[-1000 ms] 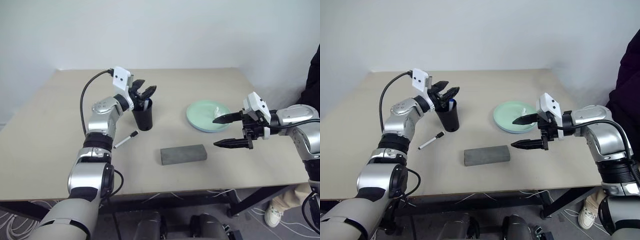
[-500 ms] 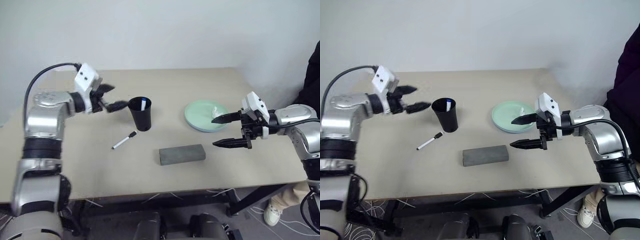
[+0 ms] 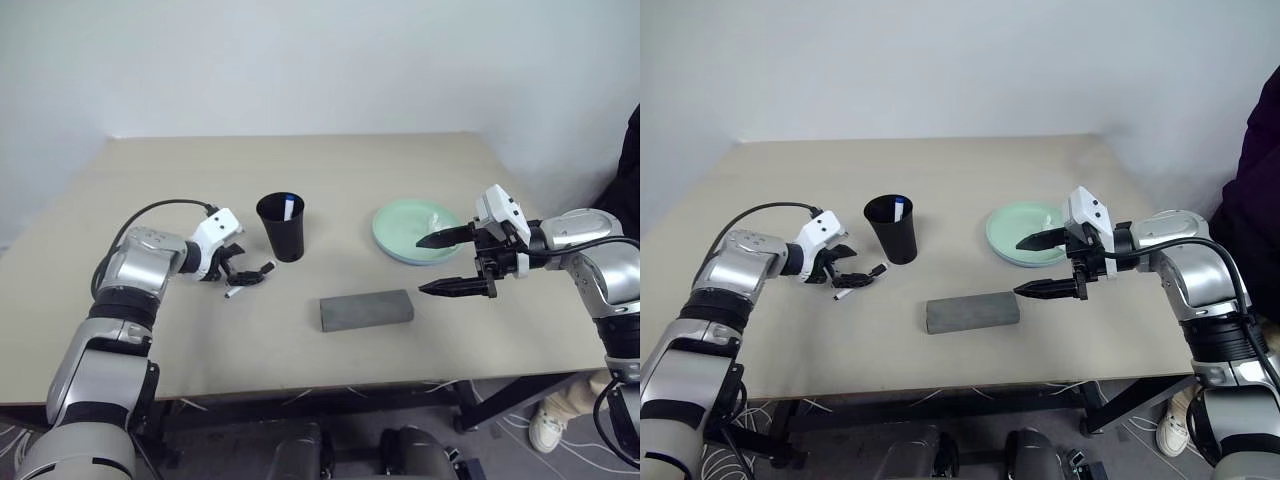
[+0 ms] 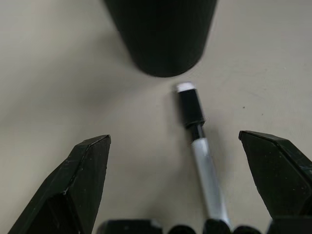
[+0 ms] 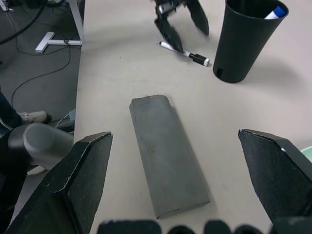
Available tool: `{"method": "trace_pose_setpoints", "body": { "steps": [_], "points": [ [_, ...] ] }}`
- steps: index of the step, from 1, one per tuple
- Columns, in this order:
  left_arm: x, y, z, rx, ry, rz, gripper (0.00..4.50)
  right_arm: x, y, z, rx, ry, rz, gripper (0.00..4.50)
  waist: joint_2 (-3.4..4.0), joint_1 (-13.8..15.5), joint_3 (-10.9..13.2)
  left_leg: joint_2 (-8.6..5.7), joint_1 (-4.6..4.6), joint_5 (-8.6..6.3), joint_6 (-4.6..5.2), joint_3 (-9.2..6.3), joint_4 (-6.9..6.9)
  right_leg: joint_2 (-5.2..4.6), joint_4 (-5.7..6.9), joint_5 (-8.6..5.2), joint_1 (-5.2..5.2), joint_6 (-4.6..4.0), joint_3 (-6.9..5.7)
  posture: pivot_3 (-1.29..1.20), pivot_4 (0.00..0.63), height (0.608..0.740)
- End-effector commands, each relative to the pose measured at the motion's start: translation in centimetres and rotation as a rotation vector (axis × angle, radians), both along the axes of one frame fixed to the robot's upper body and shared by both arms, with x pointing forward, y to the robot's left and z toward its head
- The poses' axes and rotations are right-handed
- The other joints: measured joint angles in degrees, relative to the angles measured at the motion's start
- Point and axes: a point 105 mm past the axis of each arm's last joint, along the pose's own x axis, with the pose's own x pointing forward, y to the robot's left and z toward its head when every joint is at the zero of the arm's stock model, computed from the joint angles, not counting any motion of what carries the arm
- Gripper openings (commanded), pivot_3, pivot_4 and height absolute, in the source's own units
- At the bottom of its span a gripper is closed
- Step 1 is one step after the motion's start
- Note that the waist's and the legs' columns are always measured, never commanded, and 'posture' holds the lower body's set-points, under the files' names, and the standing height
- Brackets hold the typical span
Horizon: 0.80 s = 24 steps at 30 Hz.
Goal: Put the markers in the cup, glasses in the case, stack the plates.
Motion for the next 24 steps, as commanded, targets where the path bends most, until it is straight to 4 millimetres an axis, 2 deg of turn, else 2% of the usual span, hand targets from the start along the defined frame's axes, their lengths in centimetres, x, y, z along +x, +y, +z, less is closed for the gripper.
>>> {"method": "trace_pose_setpoints", "body": {
  "steps": [1,5,8,16,19,24],
  "points": [
    [0.8,-0.8,0.6,0.026,-0.028,-0.036,4.48,0.2,-0.1,1.0,0.009,-0.042,0.003,4.50,0.00,0.0,0.0,0.00,-0.11,0.00,-0.01,0.06,0.10,0.02,0.08,0.02,-0.07,0.04,0.02,0.00,0.000,0.704],
    [1.0,-1.2,-0.2,0.033,-0.013,-0.036,4.48,0.1,-0.1,1.0,0.010,-0.042,0.002,4.50,0.00,-0.2,0.0,0.01,-0.42,-0.02,0.04,0.12,0.50,-0.01,0.18,0.03,-0.23,0.04,0.02,0.00,0.000,0.704],
    [0.8,-1.3,-0.6,0.035,0.014,-0.042,3.92,0.1,-0.1,1.0,0.011,-0.042,-0.001,4.50,0.01,-0.2,0.0,0.06,-0.42,-0.28,0.48,0.06,0.76,-0.04,0.16,0.11,-0.21,0.01,0.00,0.00,0.000,0.704],
    [0.5,-0.8,-1.1,0.048,0.040,-0.036,1.21,0.1,-0.1,1.0,0.013,-0.043,-0.004,4.50,0.01,-0.2,0.0,0.09,-0.39,-0.31,0.56,-0.07,0.86,-0.07,-0.09,0.63,-0.21,-0.08,-0.14,0.00,0.000,0.704],
    [-0.2,-0.5,-1.6,0.067,0.077,-0.059,0.22,0.2,0.0,1.0,0.015,-0.045,-0.002,4.50,0.03,-0.2,0.0,0.09,-0.36,-0.31,0.55,-0.13,0.86,-0.04,-0.08,0.72,-0.23,-0.19,-0.20,0.00,0.000,0.704],
    [-0.5,-0.5,-0.2,0.048,0.058,-0.107,0.13,0.2,0.1,1.1,0.014,-0.047,0.000,4.50,0.03,-0.3,0.0,0.09,-0.32,-0.31,0.54,-0.19,0.89,-0.04,-0.07,0.77,-0.27,-0.25,-0.33,0.00,0.000,0.704]
  ]
}}
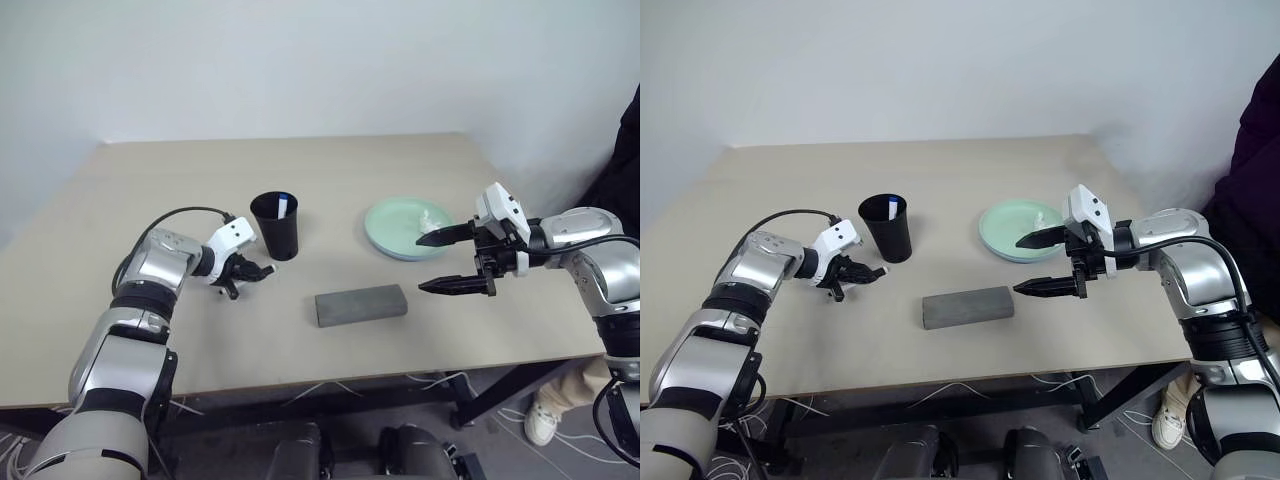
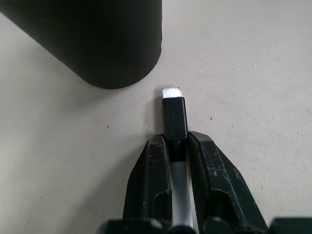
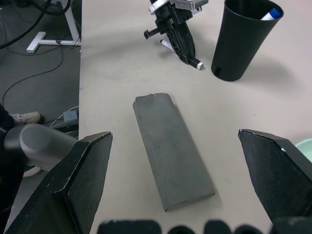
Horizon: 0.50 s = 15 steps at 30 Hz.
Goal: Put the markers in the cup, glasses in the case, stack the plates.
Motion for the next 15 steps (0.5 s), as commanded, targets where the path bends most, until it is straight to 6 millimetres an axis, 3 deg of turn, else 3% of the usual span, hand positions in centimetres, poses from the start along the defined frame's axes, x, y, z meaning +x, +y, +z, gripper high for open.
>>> {"method": "trace_pose_setpoints", "body": {
  "steps": [1,4,10,12,15],
  "points": [
    [-0.3,0.1,1.8,-0.011,-0.021,-0.053,0.13,0.1,0.0,1.1,0.013,-0.047,0.006,4.50,-0.01,-0.1,0.0,0.00,0.00,0.00,0.00,0.00,0.03,-0.02,0.00,0.00,-0.03,0.00,-0.05,0.00,0.000,0.704],
    [-1.4,-1.0,4.3,-0.114,-0.014,-0.142,0.13,0.1,0.0,1.1,0.012,-0.049,0.006,4.50,-0.02,0.0,0.0,-0.02,-0.12,-0.04,-0.06,0.04,0.03,-0.01,0.01,0.01,-0.23,-0.02,0.03,0.00,0.000,0.704],
    [-5.0,-4.9,12.3,-0.408,-0.044,-0.388,0.13,0.1,0.0,1.2,0.009,-0.052,0.008,4.50,-0.09,0.1,0.0,-0.08,-0.32,0.14,-0.42,0.12,0.10,-0.02,0.03,0.01,-0.52,-0.04,0.18,0.00,0.000,0.704],
    [-4.6,-6.0,15.1,-0.497,-0.132,-0.393,0.13,0.2,0.0,1.2,0.009,-0.052,0.011,4.50,-0.09,0.2,0.0,-0.09,-0.29,0.08,-0.31,0.13,0.15,-0.01,0.00,0.01,-0.44,-0.03,0.21,0.00,0.000,0.704],
    [-2.3,-7.2,18.7,-0.615,-0.292,-0.313,0.13,0.2,0.2,1.3,0.010,-0.055,0.016,4.50,-0.08,0.3,0.1,-0.08,-0.18,0.00,0.03,0.06,0.25,0.03,-0.02,0.02,-0.23,-0.02,0.18,0.00,0.000,0.704]
  ]
}}
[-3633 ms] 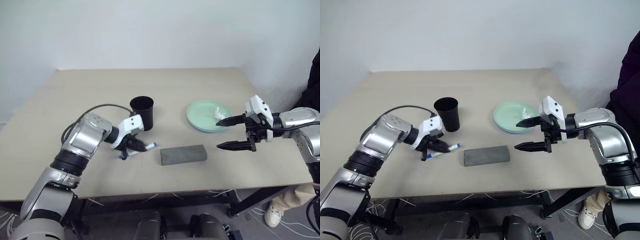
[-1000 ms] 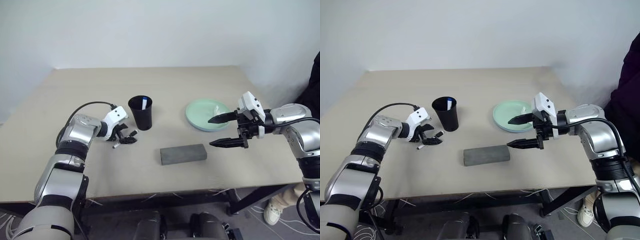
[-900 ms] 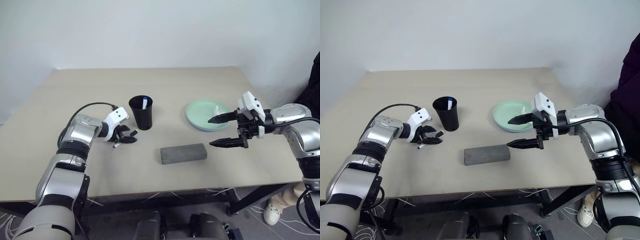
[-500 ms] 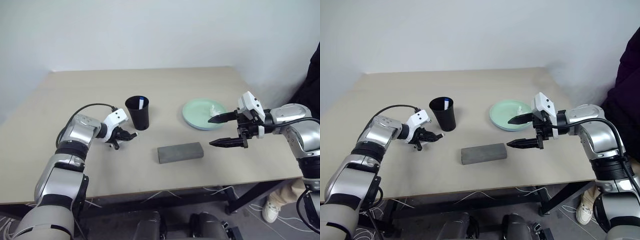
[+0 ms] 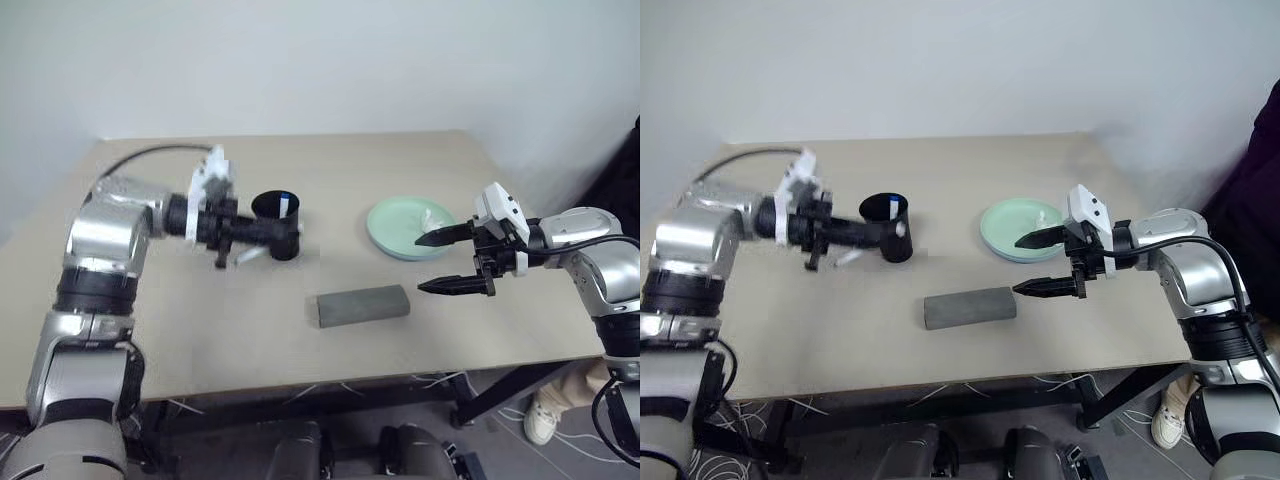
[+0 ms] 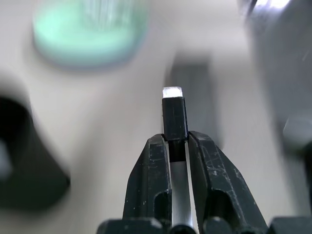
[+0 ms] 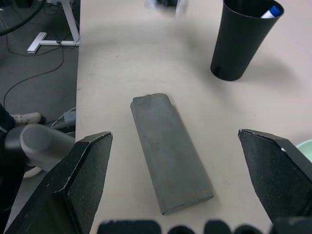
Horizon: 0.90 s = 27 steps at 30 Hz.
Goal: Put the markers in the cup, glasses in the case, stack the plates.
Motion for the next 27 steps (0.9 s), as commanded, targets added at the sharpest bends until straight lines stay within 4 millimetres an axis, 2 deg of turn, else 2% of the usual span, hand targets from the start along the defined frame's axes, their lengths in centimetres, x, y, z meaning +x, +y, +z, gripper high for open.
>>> {"method": "trace_pose_setpoints", "body": {
  "steps": [1,5,9,16,27],
  "points": [
    [2.4,-0.8,5.0,-0.175,-0.174,0.127,0.13,0.3,0.1,1.3,0.009,-0.054,0.008,4.50,0.02,0.0,0.0,0.00,0.03,0.02,0.03,-0.01,0.00,0.01,-0.03,0.01,0.06,0.01,0.00,0.00,0.000,0.704],
    [6.4,-0.2,6.9,-0.332,-0.320,0.374,0.13,0.3,0.3,1.4,0.012,-0.060,0.016,4.50,0.05,0.0,0.0,-0.01,0.41,0.03,0.05,-0.01,0.01,0.01,-0.04,0.11,0.44,0.15,0.00,0.00,0.000,0.704],
    [8.4,1.2,5.6,-0.386,-0.362,0.532,0.13,0.2,0.3,1.6,0.014,-0.066,0.017,4.50,0.03,-0.3,0.0,-0.01,0.62,0.04,0.04,0.01,-0.05,0.02,0.02,0.20,0.47,0.13,0.01,0.00,0.000,0.704],
    [9.4,2.1,1.7,-0.389,-0.323,0.636,0.13,0.2,0.1,1.6,0.014,-0.069,0.008,4.50,0.02,-0.3,0.0,-0.02,0.62,0.01,-0.06,0.08,-0.19,0.03,0.03,0.30,0.36,-0.02,0.03,0.00,0.000,0.704],
    [9.2,2.5,-1.9,-0.421,-0.241,0.683,0.13,0.2,0.2,1.8,0.017,-0.070,0.012,4.50,-0.02,-0.3,0.0,-0.03,0.61,-0.01,-0.02,0.07,-0.15,-0.04,-0.05,0.30,0.35,-0.02,0.01,0.00,0.000,0.704]
  ]
}}
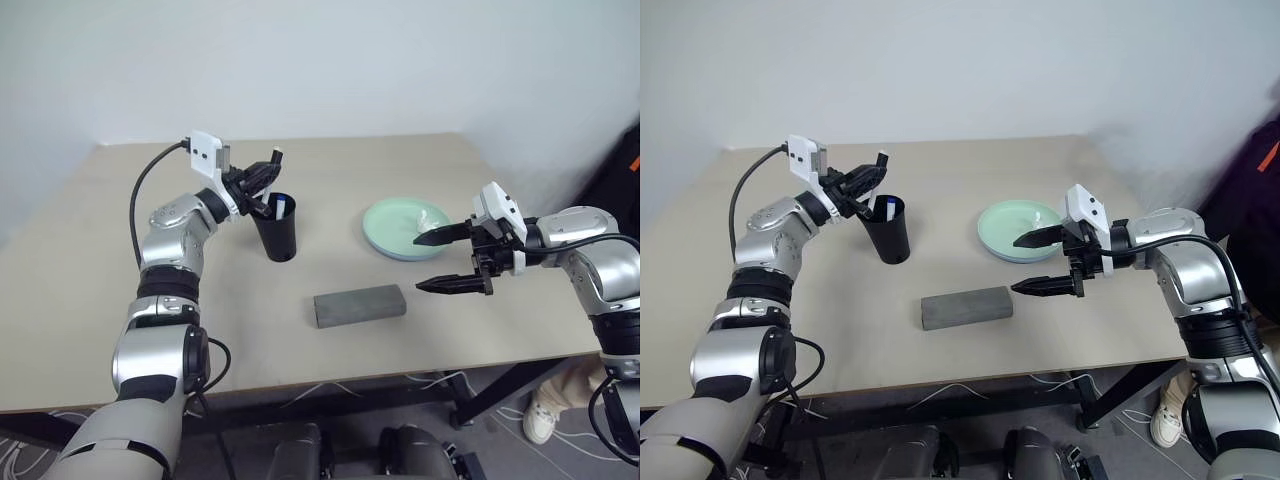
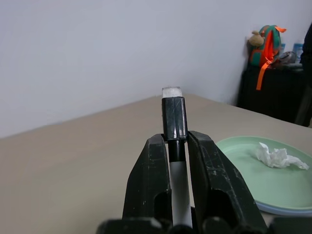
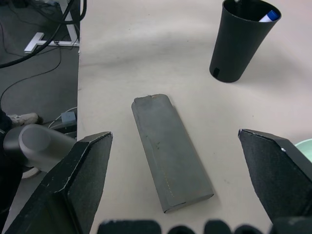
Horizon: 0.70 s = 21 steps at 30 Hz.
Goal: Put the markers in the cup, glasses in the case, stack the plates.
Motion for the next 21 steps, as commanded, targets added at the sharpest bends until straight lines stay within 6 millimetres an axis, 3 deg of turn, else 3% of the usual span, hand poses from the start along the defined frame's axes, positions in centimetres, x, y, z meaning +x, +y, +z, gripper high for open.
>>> {"method": "trace_pose_setpoints", "body": {
  "steps": [1,9,13,18,21],
  "points": [
    [-0.1,0.3,1.0,-0.036,-0.050,0.014,0.48,0.0,0.0,1.8,0.016,-0.067,0.012,4.50,0.00,0.0,0.0,0.01,-0.01,0.00,0.00,0.00,0.00,0.01,0.00,0.00,0.02,0.00,0.00,0.00,0.000,0.704],
    [-0.3,0.5,0.4,-0.058,-0.050,0.031,3.17,0.2,0.1,1.8,0.017,-0.068,0.016,4.50,0.00,0.0,0.0,0.01,0.00,0.00,0.00,0.01,-0.01,0.01,0.01,0.00,-0.01,0.00,-0.01,0.00,0.000,0.704],
    [-0.6,0.6,1.5,-0.050,-0.085,0.020,4.46,0.2,0.2,1.9,0.018,-0.069,0.016,4.50,-0.01,0.0,0.0,0.01,-0.01,0.00,0.00,0.00,-0.01,0.00,0.00,0.00,-0.01,0.00,-0.01,0.00,0.000,0.704],
    [-2.3,1.1,3.4,0.022,-0.112,-0.049,4.46,0.2,0.2,1.8,0.019,-0.065,0.015,4.50,0.00,-0.1,0.0,0.02,-0.02,-0.01,0.00,0.00,-0.03,0.00,0.00,0.00,-0.02,0.00,-0.01,0.00,0.000,0.704],
    [-3.9,2.8,4.1,0.106,-0.110,-0.059,4.46,0.2,0.0,1.7,0.020,-0.060,0.006,4.50,0.01,-0.4,0.0,0.03,-0.01,-0.01,-0.01,0.07,-0.11,0.02,0.01,0.00,-0.06,0.00,0.02,0.00,0.000,0.704]
  ]
}}
